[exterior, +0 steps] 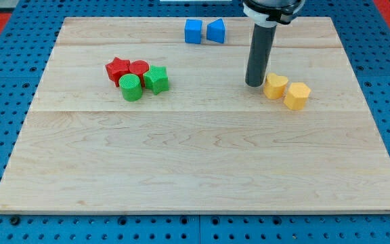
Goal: Move your hand towards the right side of the green star
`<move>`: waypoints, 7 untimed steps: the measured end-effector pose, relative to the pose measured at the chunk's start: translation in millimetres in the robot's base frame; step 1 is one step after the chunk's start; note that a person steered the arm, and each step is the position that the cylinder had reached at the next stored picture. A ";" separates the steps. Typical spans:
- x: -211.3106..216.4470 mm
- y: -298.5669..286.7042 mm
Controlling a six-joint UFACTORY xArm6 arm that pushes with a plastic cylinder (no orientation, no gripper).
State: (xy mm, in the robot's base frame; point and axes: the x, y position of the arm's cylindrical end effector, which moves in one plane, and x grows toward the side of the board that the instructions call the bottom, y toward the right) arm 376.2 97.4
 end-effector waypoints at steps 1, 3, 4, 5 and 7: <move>-9.6 -9.4; -36.9 -12.5; -45.9 -13.4; -46.7 -13.4; -10.3 -14.8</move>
